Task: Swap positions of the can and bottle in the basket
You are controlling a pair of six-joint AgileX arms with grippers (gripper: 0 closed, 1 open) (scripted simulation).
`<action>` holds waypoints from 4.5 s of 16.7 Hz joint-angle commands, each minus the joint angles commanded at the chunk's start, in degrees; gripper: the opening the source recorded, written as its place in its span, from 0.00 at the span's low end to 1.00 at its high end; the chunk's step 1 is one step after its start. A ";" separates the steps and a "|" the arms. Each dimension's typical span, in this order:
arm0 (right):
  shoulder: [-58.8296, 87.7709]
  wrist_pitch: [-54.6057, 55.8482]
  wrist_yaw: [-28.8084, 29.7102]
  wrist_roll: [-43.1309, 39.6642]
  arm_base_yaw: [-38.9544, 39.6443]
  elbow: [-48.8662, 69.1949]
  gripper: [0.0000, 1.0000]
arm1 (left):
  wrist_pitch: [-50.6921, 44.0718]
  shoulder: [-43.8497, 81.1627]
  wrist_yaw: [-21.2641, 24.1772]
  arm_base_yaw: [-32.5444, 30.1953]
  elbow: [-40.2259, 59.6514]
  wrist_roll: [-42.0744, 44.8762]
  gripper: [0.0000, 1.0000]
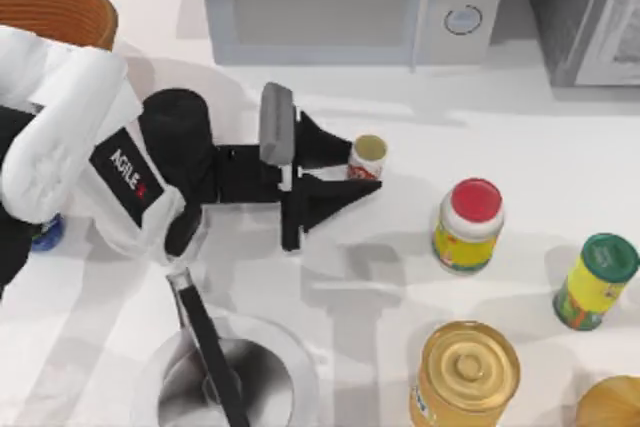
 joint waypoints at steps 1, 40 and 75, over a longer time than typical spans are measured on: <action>0.00 0.00 0.00 0.00 0.00 0.00 1.00 | 0.73 1.09 0.65 -0.36 0.53 0.03 0.00; 0.00 0.00 0.00 0.00 0.00 0.00 1.00 | -15.80 -31.06 -14.55 4.75 -13.34 0.14 1.00; 0.00 0.00 0.00 0.00 0.00 0.00 1.00 | -57.00 -121.79 -67.86 22.29 -64.54 -0.82 1.00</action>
